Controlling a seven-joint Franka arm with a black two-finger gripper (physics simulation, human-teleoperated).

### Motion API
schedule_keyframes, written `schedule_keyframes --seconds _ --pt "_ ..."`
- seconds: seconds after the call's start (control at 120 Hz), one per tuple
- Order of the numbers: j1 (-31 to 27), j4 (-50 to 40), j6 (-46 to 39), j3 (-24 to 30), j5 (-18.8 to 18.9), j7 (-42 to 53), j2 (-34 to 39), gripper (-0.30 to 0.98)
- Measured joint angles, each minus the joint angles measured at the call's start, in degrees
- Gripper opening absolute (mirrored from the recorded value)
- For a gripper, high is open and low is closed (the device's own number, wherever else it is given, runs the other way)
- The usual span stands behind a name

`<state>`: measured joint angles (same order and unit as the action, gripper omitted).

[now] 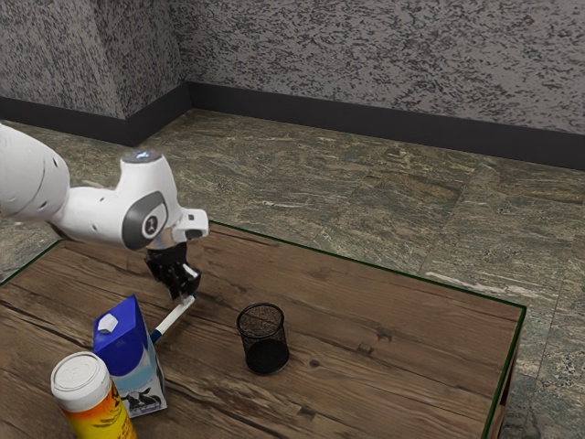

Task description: Put the marker into the pen holder.

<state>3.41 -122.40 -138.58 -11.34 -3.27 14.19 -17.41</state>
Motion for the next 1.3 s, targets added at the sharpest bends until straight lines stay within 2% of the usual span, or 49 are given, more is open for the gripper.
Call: schedule_keyframes --seconds 0.292,0.508,0.558,0.617,0.683,0.775,0.875,0.958,1.108,1.3 --pt "0.0 0.0 -0.1 0.0 -0.3 -1.0 -1.5 0.15" --pt "0.2 0.0 -0.2 0.0 0.1 -1.7 -1.2 -0.02" --pt "0.3 0.0 0.1 0.0 0.4 -1.8 1.8 -0.04" --pt "1.2 0.0 1.0 0.0 0.6 -1.9 8.6 -0.06" --pt "5.0 0.1 1.7 0.0 0.8 -1.9 16.8 -0.07" --pt "11.0 0.7 1.7 0.6 1.1 -2.0 22.7 -0.09" --pt "18.9 -0.4 -3.5 0.7 1.5 -2.2 22.0 -0.09" --pt "21.9 -3.2 -9.4 0.8 1.4 -2.5 20.5 -0.09" --pt "21.1 -7.3 -15.6 1.0 0.9 -2.6 20.5 -0.08" --pt "20.3 -13.0 -19.1 1.0 0.3 -2.2 21.8 -0.06"
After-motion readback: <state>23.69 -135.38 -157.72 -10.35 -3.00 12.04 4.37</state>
